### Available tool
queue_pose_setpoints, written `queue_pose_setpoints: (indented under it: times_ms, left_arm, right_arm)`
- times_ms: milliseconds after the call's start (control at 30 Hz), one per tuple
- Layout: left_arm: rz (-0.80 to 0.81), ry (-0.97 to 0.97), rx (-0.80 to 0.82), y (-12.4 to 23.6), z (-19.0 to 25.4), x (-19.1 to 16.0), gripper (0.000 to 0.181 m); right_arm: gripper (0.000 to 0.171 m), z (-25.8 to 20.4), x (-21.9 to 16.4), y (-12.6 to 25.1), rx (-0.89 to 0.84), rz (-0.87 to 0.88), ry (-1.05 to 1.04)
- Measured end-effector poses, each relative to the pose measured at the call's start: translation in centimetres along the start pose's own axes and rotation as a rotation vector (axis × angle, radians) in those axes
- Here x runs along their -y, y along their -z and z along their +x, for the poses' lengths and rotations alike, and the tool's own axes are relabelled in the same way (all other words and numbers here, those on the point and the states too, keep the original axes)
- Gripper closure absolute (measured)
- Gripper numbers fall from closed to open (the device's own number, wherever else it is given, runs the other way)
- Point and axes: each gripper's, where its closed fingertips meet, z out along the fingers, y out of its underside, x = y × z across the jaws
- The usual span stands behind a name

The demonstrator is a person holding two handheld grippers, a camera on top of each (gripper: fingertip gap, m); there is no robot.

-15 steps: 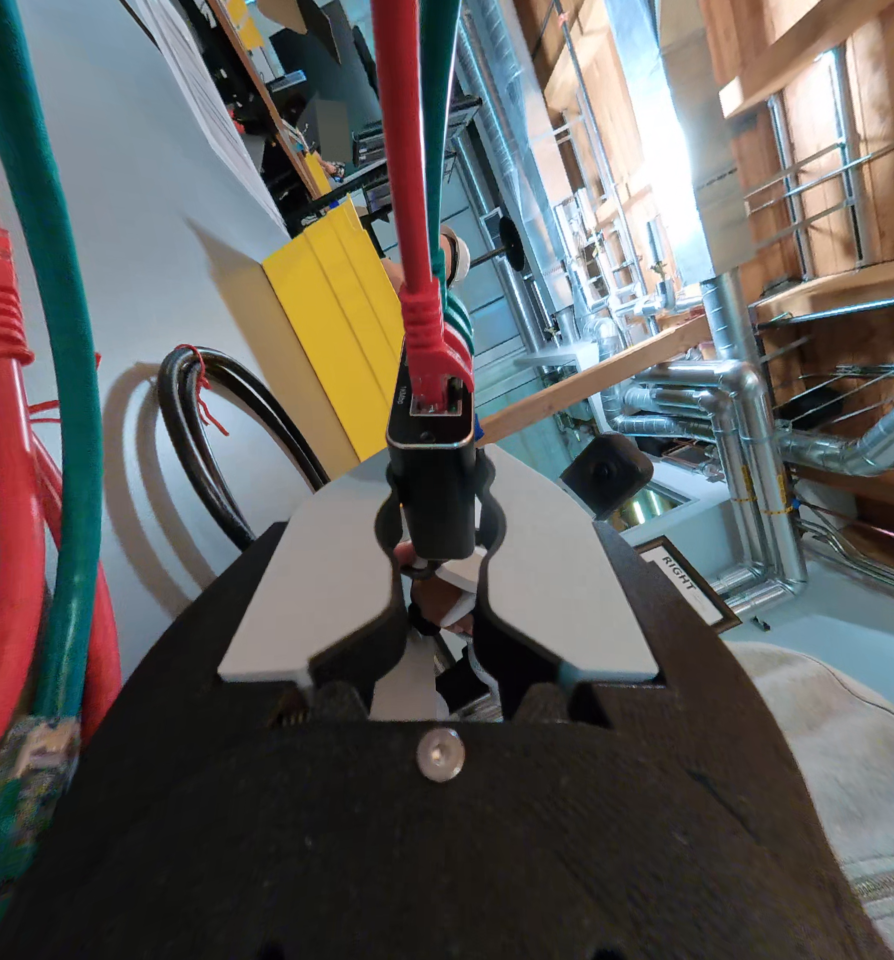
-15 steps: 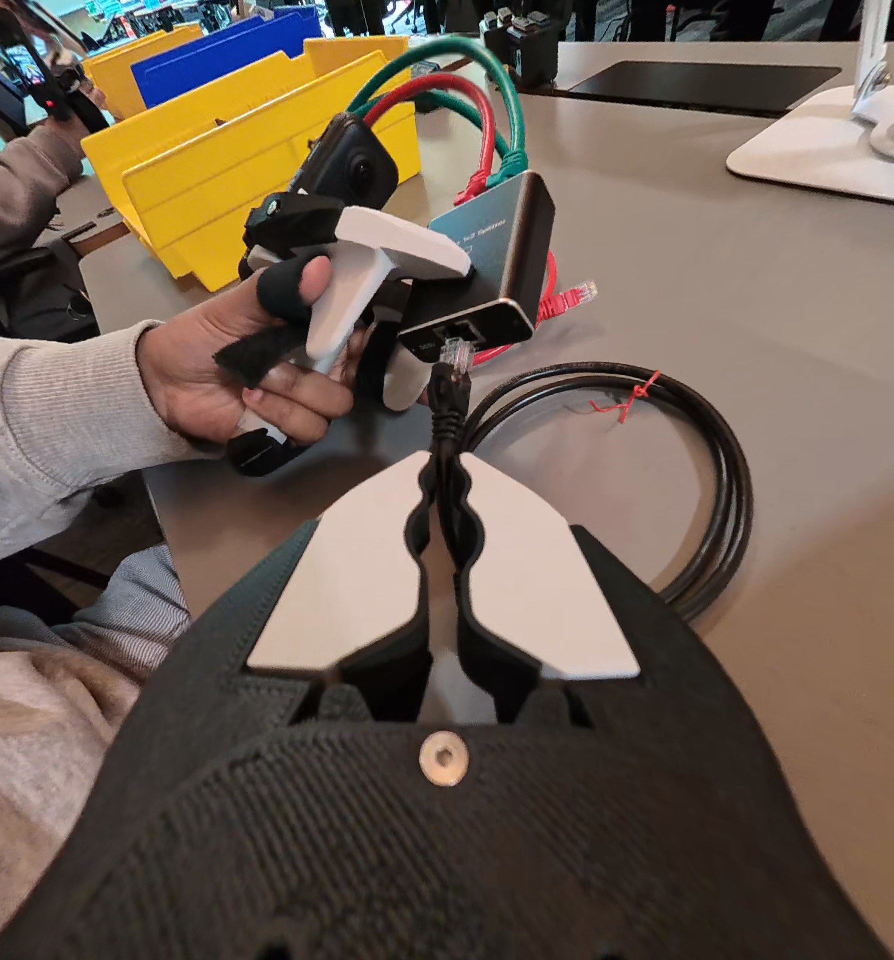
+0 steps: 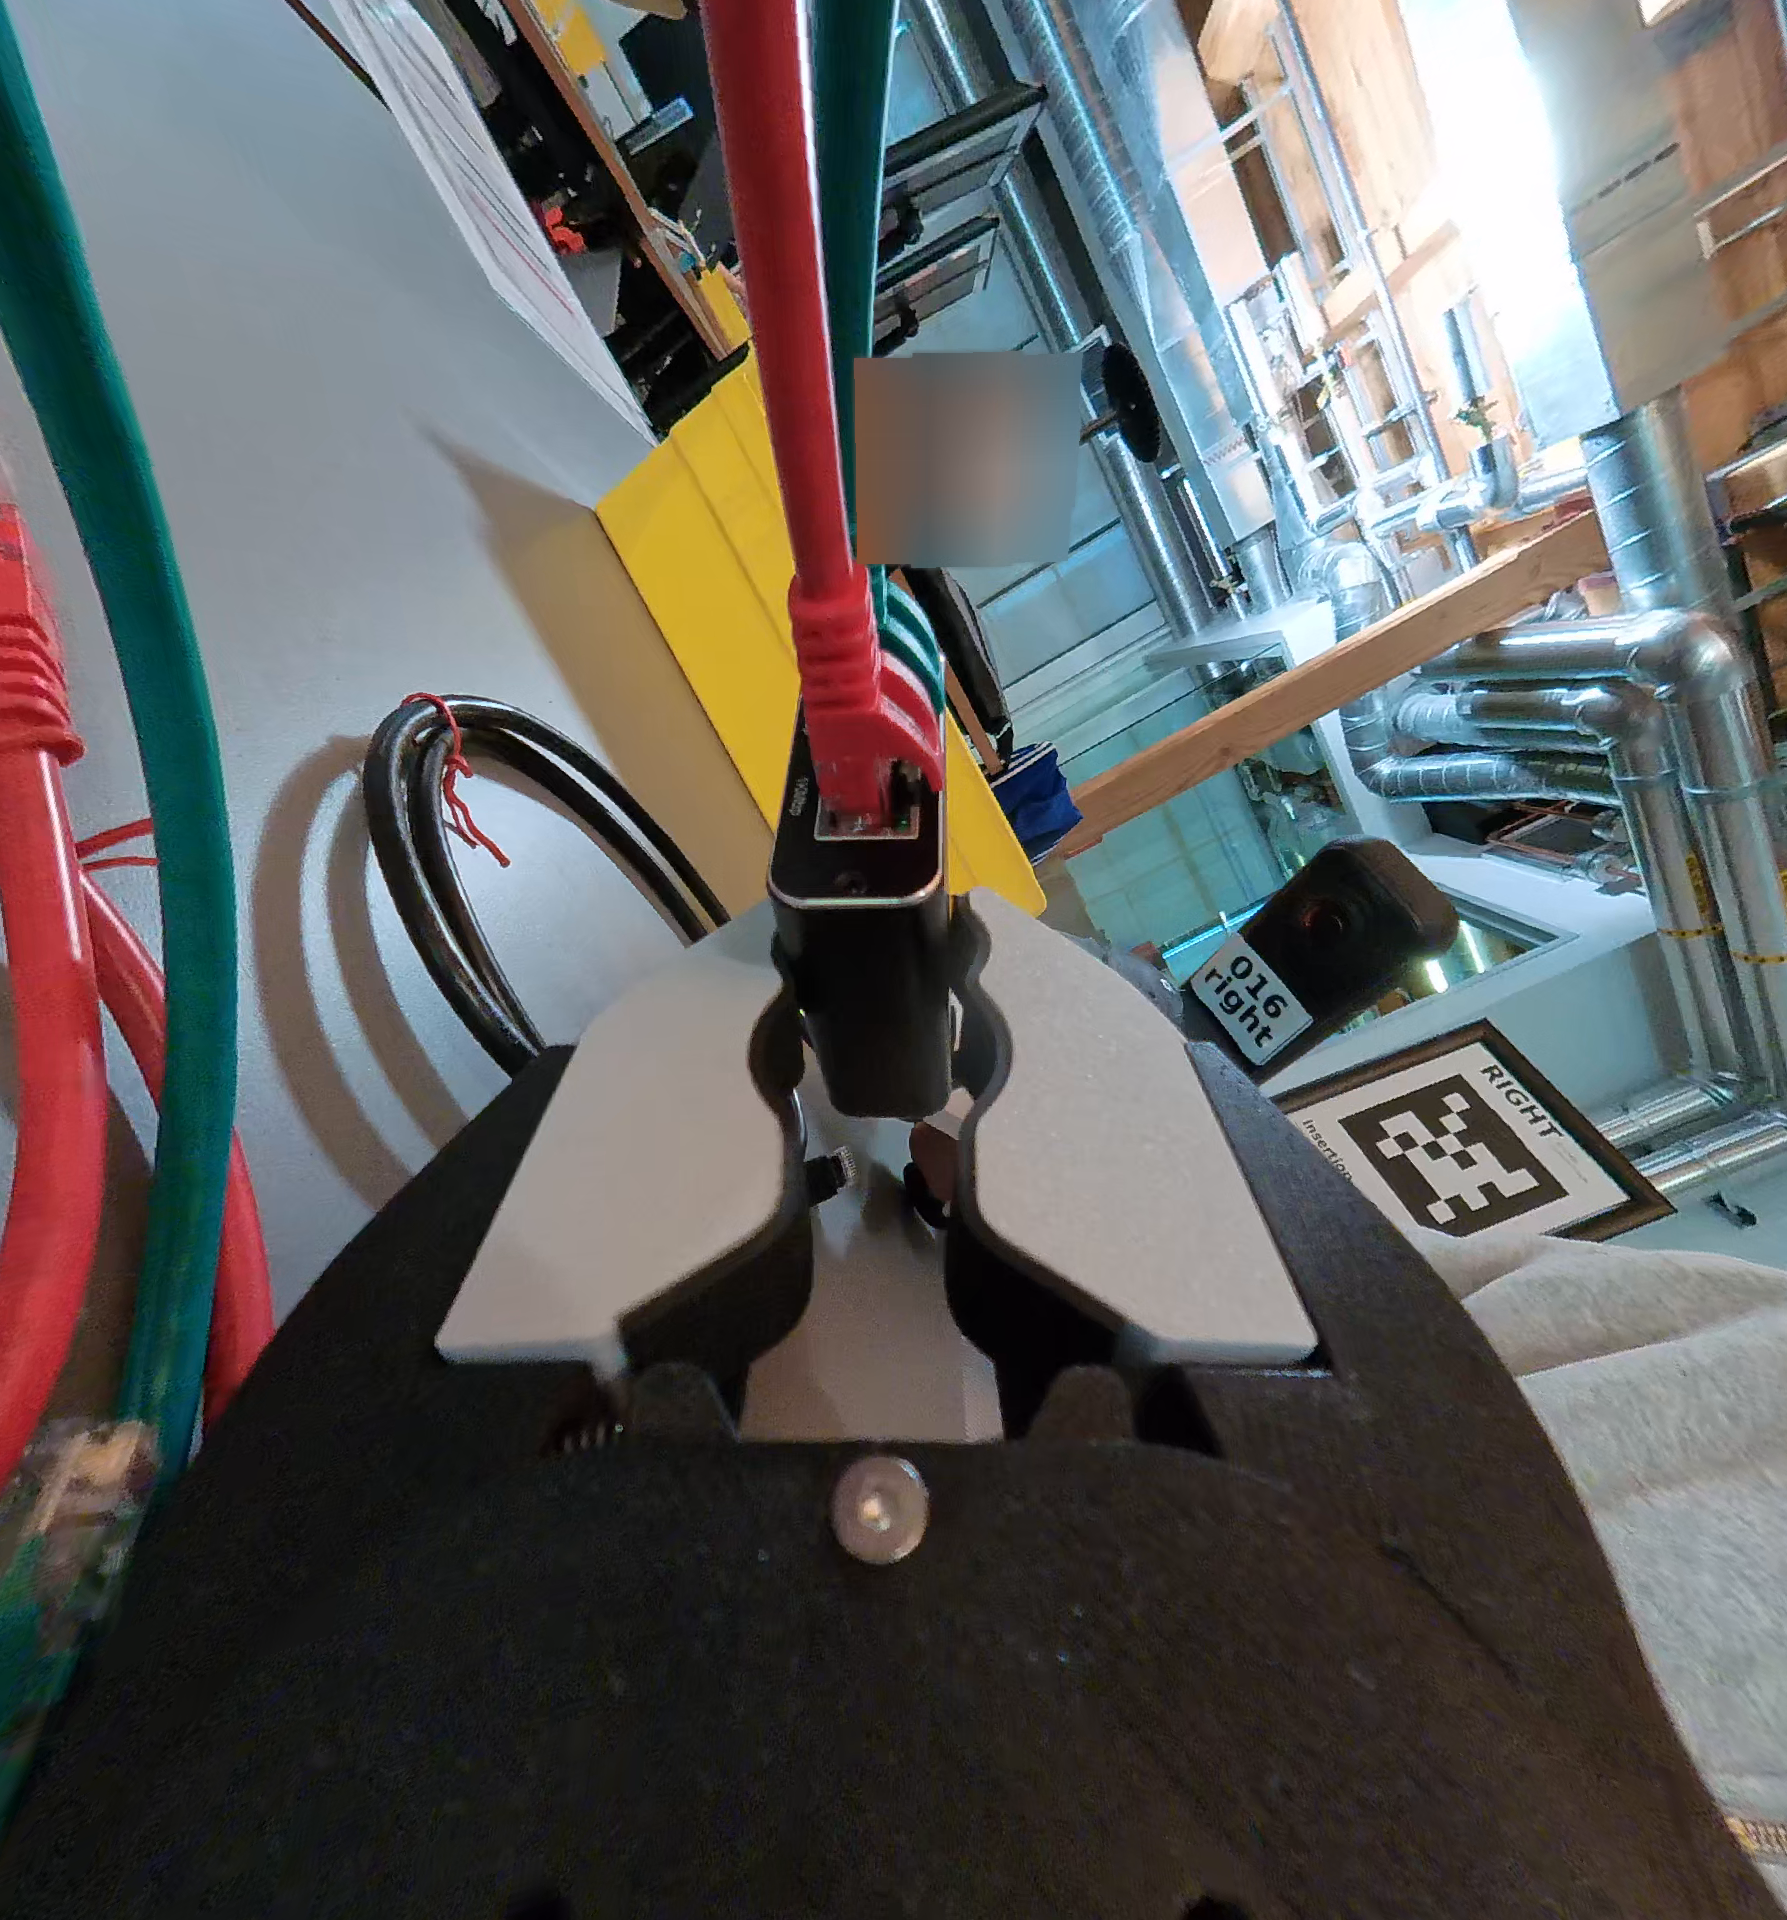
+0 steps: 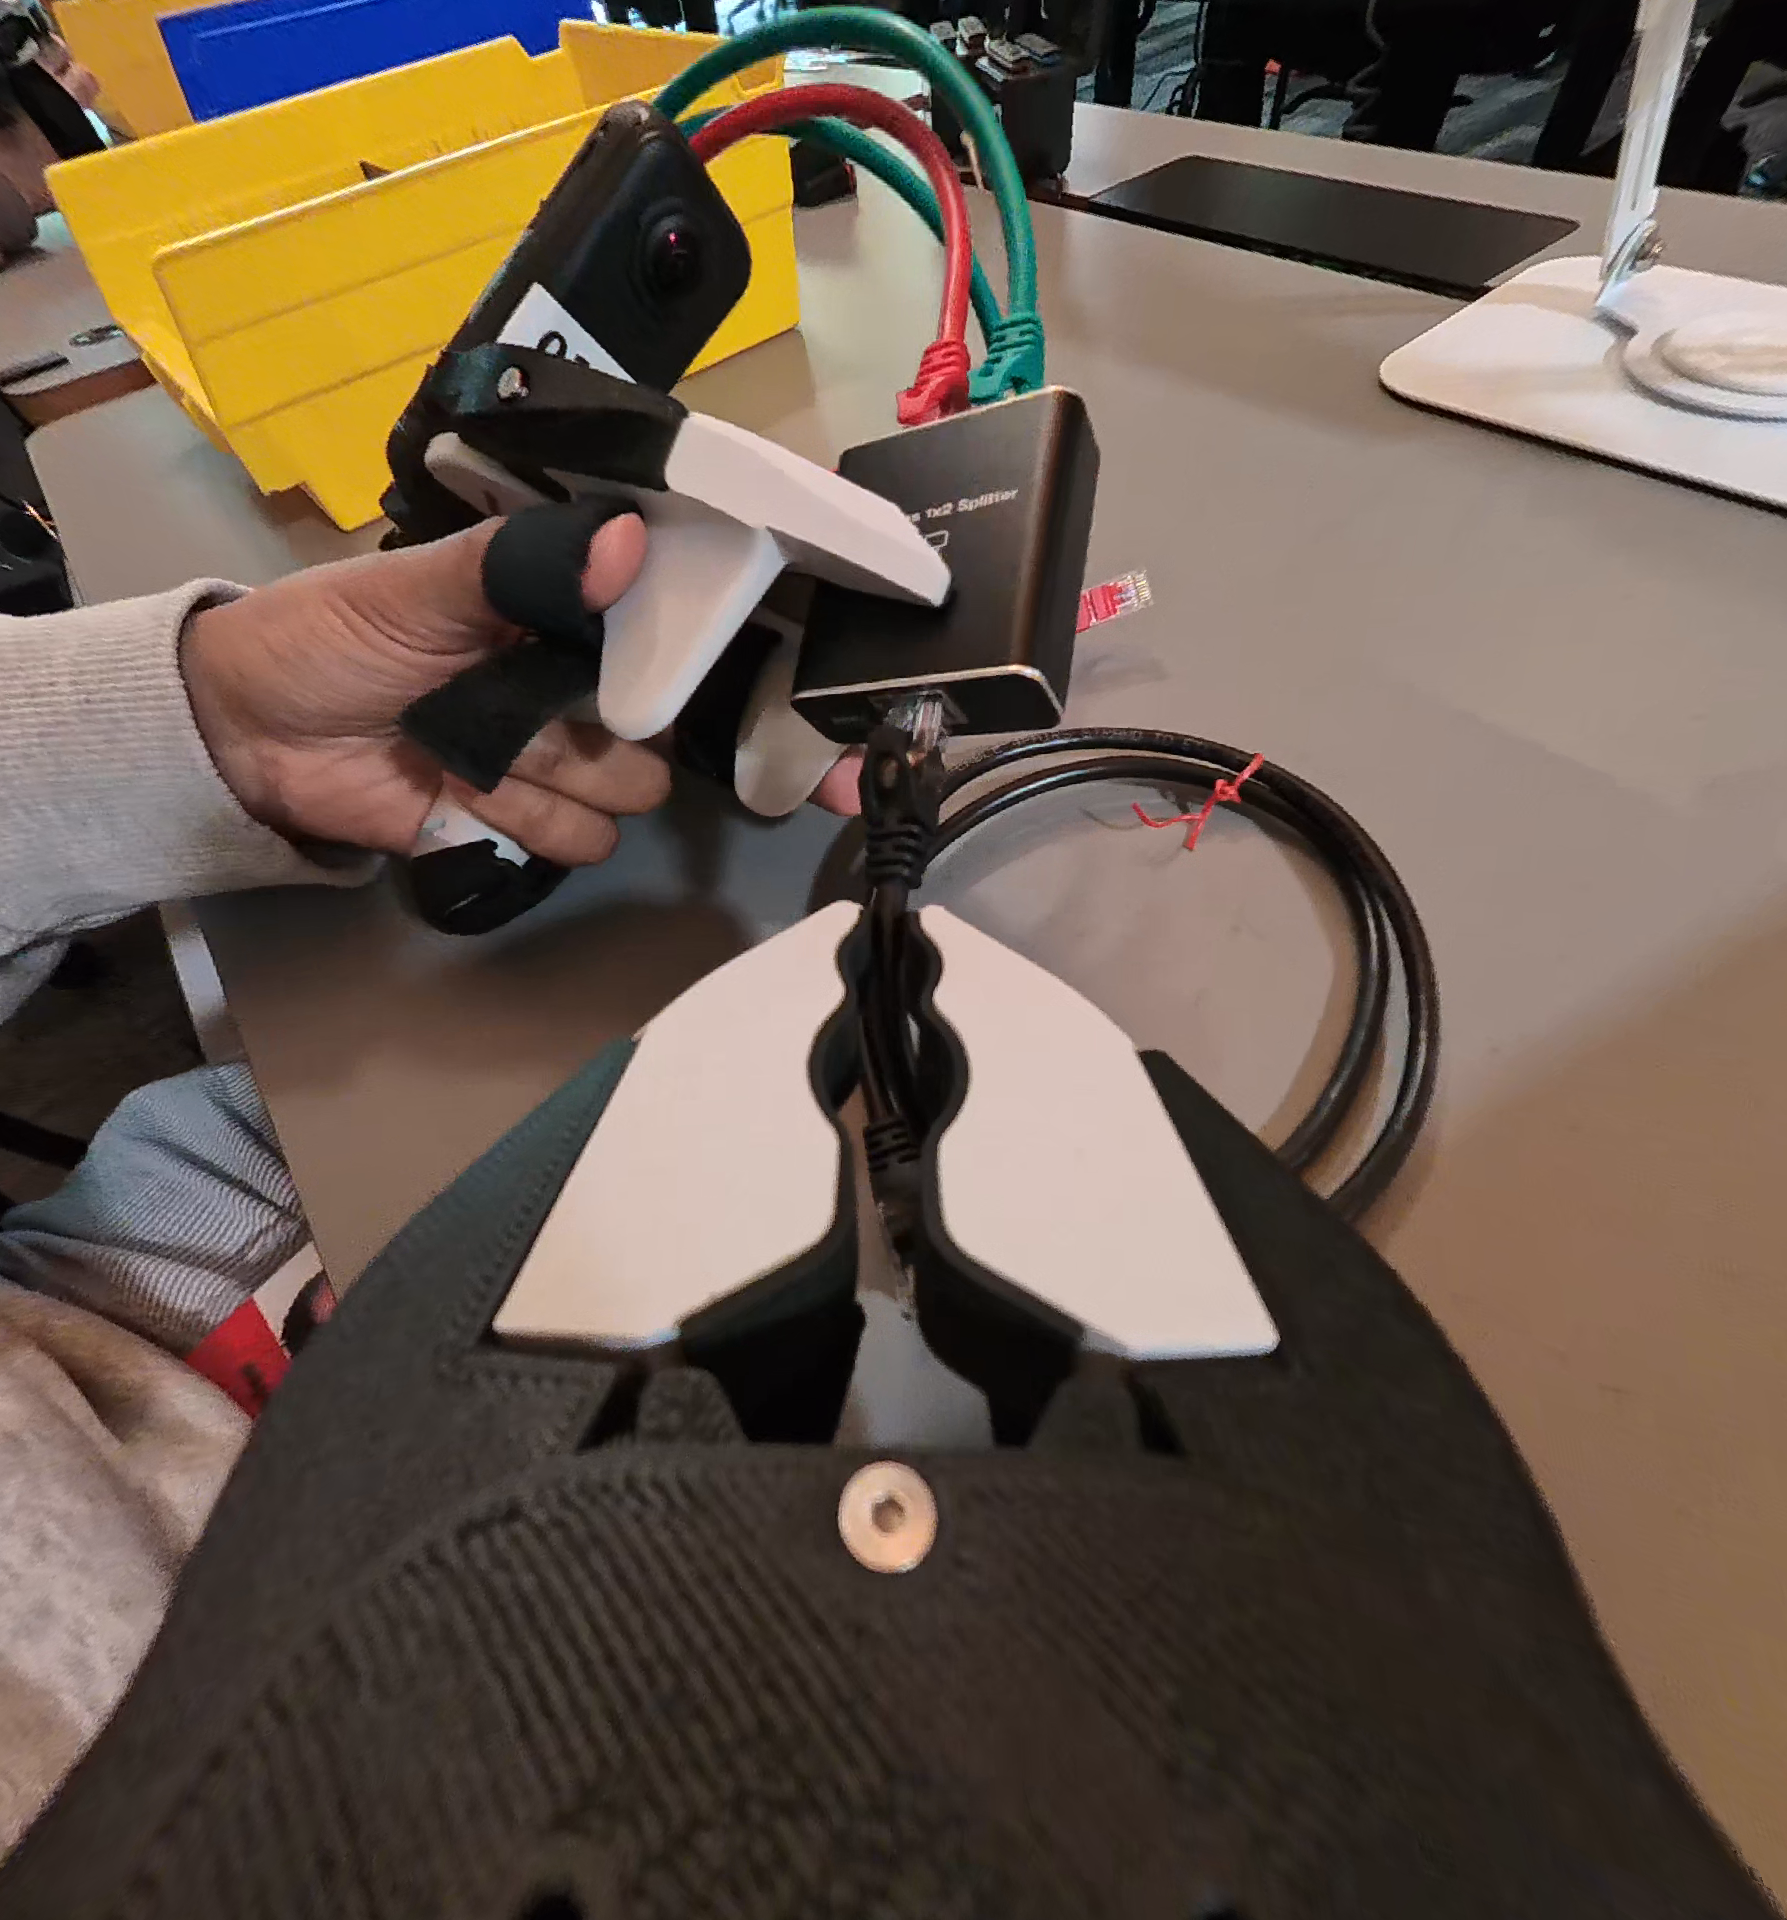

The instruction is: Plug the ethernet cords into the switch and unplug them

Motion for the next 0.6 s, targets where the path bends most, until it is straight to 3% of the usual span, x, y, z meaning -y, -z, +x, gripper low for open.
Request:
queue_pose_setpoints:
  times_ms: [300, 600]
  left_arm:
    - [0.003, 0.081, -0.060, -0.32, 0.42, -0.30, 0.156]
    - [-0.019, 0.040, -0.031, -0.30, 0.34, -0.53, 0.156]
  right_arm:
    - [0.166, 0.01, 0.21, 0.12, 0.014, 0.017, -0.014]
    - [0.166, 0.01, 0.16, 0.13, 0.030, 0.014, -0.034]
